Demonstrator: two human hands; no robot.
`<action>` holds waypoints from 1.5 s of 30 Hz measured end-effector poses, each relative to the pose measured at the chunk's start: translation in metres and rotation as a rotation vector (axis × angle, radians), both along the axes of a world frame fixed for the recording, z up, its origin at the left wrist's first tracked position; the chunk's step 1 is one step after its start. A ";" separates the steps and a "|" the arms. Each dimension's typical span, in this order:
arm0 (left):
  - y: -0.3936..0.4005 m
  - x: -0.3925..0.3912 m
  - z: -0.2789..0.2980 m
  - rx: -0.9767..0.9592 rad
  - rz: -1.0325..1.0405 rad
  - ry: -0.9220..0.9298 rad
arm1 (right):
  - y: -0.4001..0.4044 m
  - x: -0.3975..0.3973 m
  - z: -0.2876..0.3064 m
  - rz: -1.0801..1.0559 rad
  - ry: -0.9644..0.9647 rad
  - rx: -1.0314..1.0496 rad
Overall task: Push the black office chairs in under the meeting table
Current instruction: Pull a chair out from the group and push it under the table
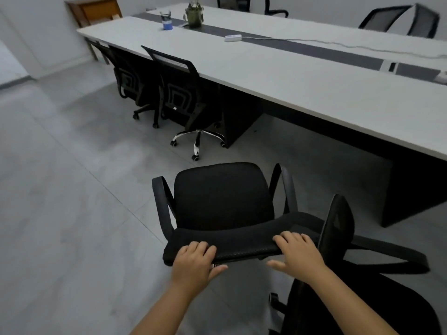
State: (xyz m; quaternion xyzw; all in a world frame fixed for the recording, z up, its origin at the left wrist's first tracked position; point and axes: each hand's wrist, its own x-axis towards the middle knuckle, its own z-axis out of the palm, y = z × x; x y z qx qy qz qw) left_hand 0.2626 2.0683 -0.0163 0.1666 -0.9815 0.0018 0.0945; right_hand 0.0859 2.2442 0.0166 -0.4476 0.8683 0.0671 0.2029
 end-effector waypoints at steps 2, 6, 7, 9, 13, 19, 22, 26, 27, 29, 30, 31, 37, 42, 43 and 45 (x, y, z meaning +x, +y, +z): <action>-0.024 -0.003 -0.003 -0.019 -0.041 0.043 | -0.008 -0.005 -0.004 -0.058 0.042 -0.024; -0.071 -0.009 -0.003 -0.020 -0.116 0.088 | -0.022 -0.010 -0.006 -0.170 0.129 -0.092; -0.086 -0.009 -0.003 -0.007 -0.128 0.083 | -0.029 -0.008 -0.008 -0.176 0.162 -0.132; -0.123 -0.006 -0.001 0.012 -0.146 0.048 | -0.049 -0.003 -0.015 -0.218 0.166 -0.177; -0.200 -0.011 0.003 -0.050 -0.159 -0.028 | -0.100 0.026 -0.029 -0.211 0.257 -0.203; -0.261 -0.027 0.010 -0.080 -0.178 -0.046 | -0.155 0.060 -0.039 -0.331 0.407 -0.470; -0.274 -0.039 0.008 -0.080 -0.220 -0.025 | -0.167 0.053 -0.039 -0.330 0.500 -0.511; -0.288 -0.063 0.004 -0.067 -0.243 -0.011 | -0.178 0.035 -0.044 -0.304 0.554 -0.519; -0.292 -0.071 0.003 -0.061 -0.249 -0.007 | -0.181 0.028 -0.047 -0.296 0.567 -0.516; -0.300 -0.086 0.001 -0.055 -0.259 -0.002 | -0.187 0.014 -0.050 -0.282 0.575 -0.512; -0.304 -0.095 0.000 -0.051 -0.270 0.011 | -0.189 0.006 -0.051 -0.281 0.583 -0.511; -0.308 -0.105 -0.001 -0.050 -0.281 0.027 | -0.191 -0.002 -0.053 -0.279 0.600 -0.518; -0.322 -0.171 -0.001 -0.086 -0.369 0.052 | -0.203 -0.059 -0.050 -0.270 0.656 -0.555; -0.317 -0.223 0.004 -0.046 -0.470 -0.031 | -0.194 -0.113 -0.049 -0.258 0.657 -0.558; -0.316 -0.233 0.002 -0.052 -0.494 -0.029 | -0.189 -0.124 -0.051 -0.256 0.667 -0.561; -0.312 -0.250 -0.002 -0.058 -0.549 -0.017 | -0.180 -0.146 -0.052 -0.250 0.687 -0.559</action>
